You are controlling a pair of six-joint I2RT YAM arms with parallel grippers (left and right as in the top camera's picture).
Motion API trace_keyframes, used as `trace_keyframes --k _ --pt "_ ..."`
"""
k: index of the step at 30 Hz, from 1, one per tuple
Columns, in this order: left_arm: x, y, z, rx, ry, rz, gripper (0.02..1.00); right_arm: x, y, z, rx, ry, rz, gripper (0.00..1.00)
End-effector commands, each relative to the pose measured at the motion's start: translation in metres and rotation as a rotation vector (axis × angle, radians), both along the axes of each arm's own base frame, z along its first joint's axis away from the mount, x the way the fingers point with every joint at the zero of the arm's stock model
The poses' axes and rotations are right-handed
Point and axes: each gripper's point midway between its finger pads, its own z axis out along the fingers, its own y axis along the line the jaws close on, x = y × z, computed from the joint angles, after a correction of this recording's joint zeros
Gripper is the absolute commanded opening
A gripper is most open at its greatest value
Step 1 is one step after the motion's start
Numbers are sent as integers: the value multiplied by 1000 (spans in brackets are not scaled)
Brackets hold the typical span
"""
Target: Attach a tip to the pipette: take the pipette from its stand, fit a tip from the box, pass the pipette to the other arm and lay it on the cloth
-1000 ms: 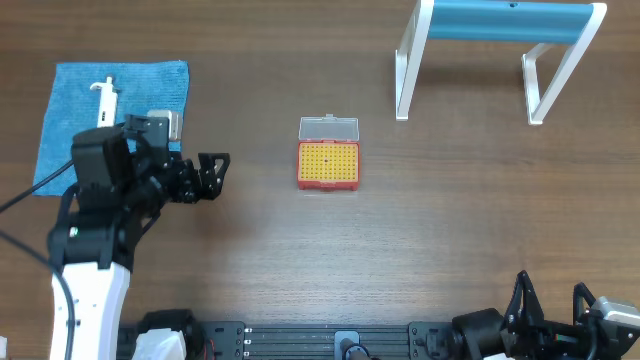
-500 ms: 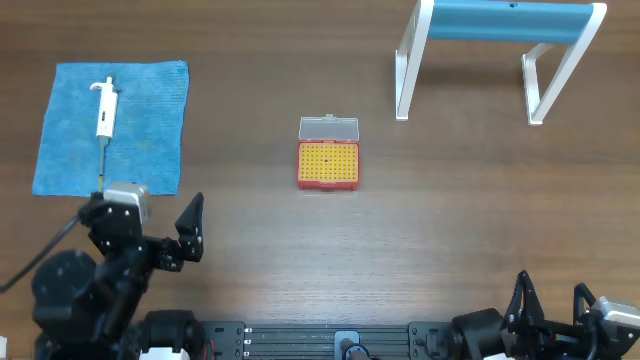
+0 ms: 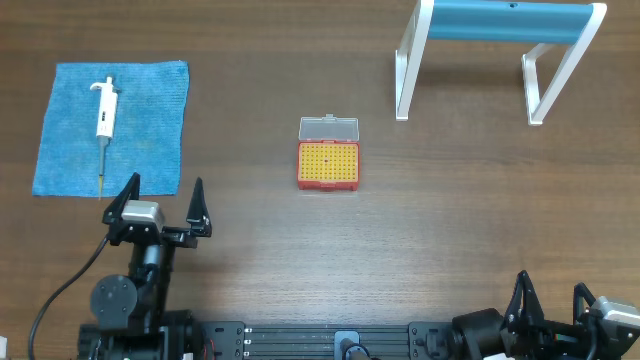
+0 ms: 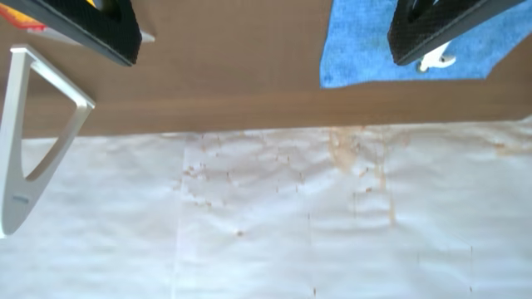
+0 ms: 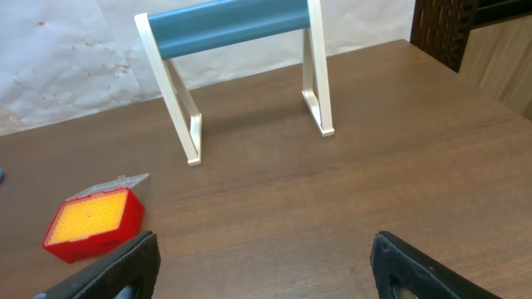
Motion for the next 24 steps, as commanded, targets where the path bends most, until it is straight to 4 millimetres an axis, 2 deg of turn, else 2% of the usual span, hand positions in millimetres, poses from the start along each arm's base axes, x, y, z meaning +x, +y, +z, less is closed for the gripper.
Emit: trace_keyframes --k 1,7,9,12,24 --pt "5 4 -15 12 -6 22 958 -1 -2 0 -15 -8 -9 825" --pt "13 1 -72 4 118 9 961 -1 -2 0 -15 -8 -9 825" --pt "13 -2 -63 7 84 -5 963 -1 -2 0 -15 -8 -9 825" --pt "12 -7 -70 7 109 -26 963 -1 -2 0 -15 -8 -9 825" --pt "12 -7 -70 7 109 -25 963 -1 -2 0 -15 -8 -9 825"
